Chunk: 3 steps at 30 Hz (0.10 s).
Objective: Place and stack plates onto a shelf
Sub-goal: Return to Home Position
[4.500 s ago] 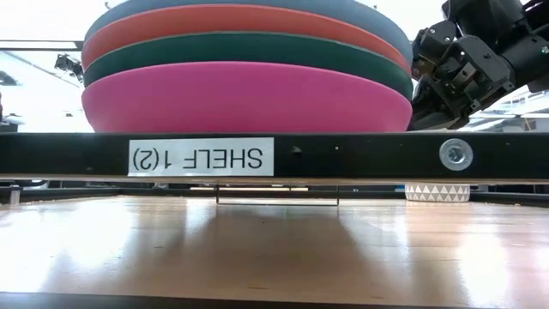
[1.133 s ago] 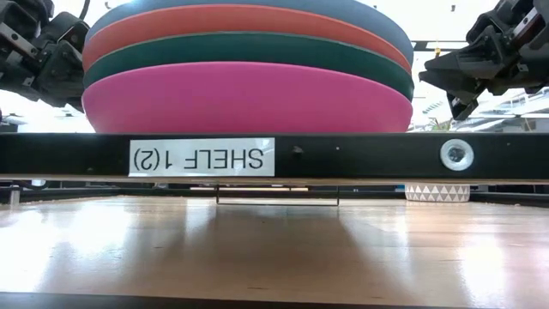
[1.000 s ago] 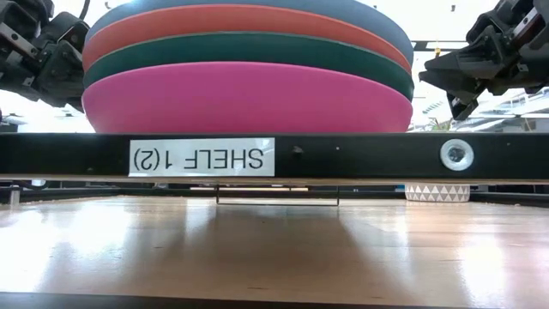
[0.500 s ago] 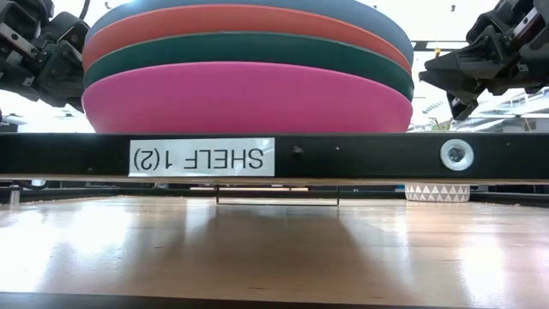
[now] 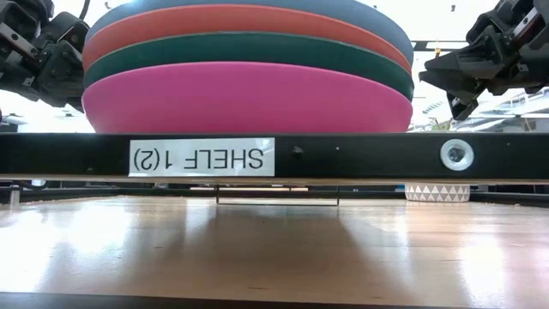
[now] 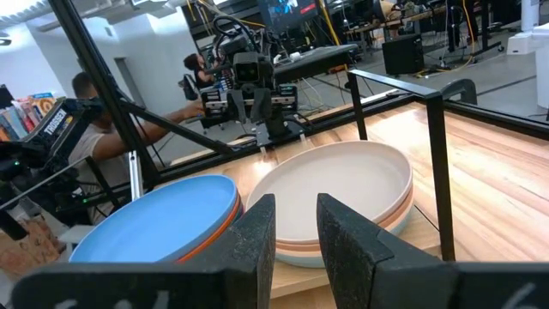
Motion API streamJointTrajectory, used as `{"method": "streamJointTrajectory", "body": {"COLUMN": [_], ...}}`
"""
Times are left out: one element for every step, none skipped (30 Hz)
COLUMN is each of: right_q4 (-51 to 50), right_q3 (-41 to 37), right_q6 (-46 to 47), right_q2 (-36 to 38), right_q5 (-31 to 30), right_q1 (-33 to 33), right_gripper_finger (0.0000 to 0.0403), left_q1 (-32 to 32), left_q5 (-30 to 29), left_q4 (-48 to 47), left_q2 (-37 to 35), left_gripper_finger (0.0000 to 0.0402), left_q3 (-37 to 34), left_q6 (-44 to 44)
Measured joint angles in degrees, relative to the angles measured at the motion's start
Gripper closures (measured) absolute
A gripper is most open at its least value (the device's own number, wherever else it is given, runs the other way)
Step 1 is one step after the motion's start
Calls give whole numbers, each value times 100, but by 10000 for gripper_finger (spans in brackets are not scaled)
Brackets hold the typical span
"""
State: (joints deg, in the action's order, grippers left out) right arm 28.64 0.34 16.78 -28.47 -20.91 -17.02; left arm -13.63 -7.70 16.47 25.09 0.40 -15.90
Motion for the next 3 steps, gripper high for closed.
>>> {"method": "streamJointTrajectory", "body": {"right_q4": [0,0,0], "right_q3": [0,0,0], "right_q6": [0,0,0], "right_q2": [0,0,0], "right_q5": [-1,-2,0], "right_q1": [0,0,0], "right_gripper_finger": [309,309,309], "left_q1": [0,0,0], "left_q5": [0,0,0], "left_q4": [0,0,0], "left_q2": [-1,-1,-1], "left_gripper_finger": [344,344,344], "left_q3": [0,0,0], "left_q6": [0,0,0]}}
